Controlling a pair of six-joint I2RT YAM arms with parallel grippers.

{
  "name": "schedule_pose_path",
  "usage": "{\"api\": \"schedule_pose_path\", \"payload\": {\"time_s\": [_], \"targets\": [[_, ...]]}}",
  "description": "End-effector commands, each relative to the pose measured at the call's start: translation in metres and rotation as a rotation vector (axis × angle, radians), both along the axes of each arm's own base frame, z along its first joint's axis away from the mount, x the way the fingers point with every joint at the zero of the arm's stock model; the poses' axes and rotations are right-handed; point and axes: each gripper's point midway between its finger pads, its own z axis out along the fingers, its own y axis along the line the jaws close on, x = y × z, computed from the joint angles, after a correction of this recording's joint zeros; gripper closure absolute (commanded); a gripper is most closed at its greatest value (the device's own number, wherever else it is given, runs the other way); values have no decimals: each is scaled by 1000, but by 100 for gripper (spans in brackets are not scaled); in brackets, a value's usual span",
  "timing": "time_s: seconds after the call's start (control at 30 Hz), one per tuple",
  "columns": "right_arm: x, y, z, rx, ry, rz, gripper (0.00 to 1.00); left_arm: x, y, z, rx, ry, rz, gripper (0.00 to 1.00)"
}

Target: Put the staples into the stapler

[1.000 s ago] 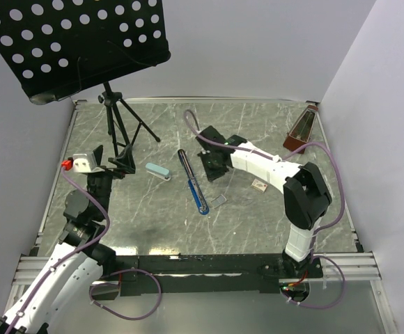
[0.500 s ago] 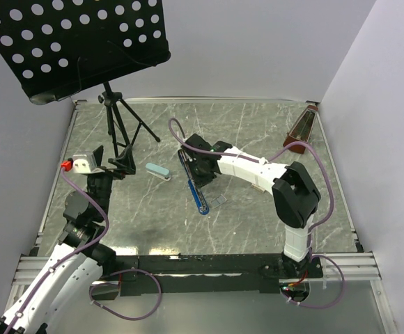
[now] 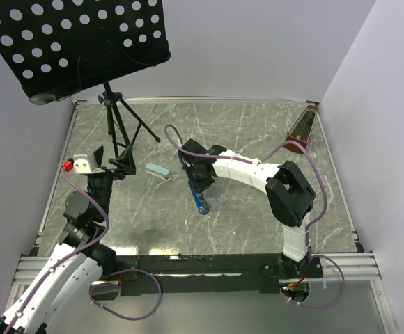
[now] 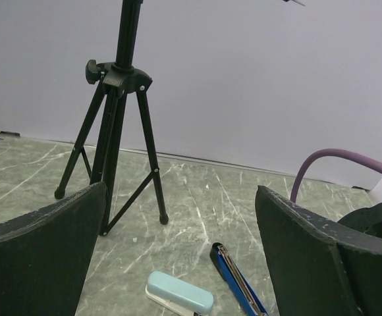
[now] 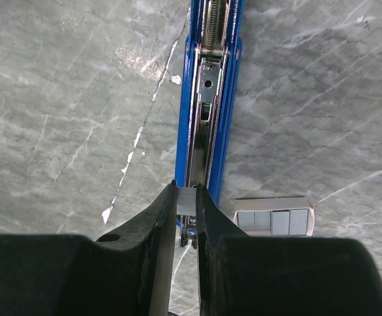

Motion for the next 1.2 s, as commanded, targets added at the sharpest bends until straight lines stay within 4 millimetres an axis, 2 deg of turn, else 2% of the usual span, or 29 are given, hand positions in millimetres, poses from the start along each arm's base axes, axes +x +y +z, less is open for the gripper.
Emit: {"api": "schedule_pose_path", "payload": {"time_s": [0.0, 0.37, 1.17], "targets": [[-3, -1, -2, -16, 1, -8, 83, -1, 1, 4, -16, -20, 7, 1], [-1, -6, -7, -47, -13, -13, 83, 0, 0, 3, -14, -16, 4, 1], [-5, -3, -15, -47, 15, -4, 83, 1, 0, 3, -12, -13, 3, 1]]}}
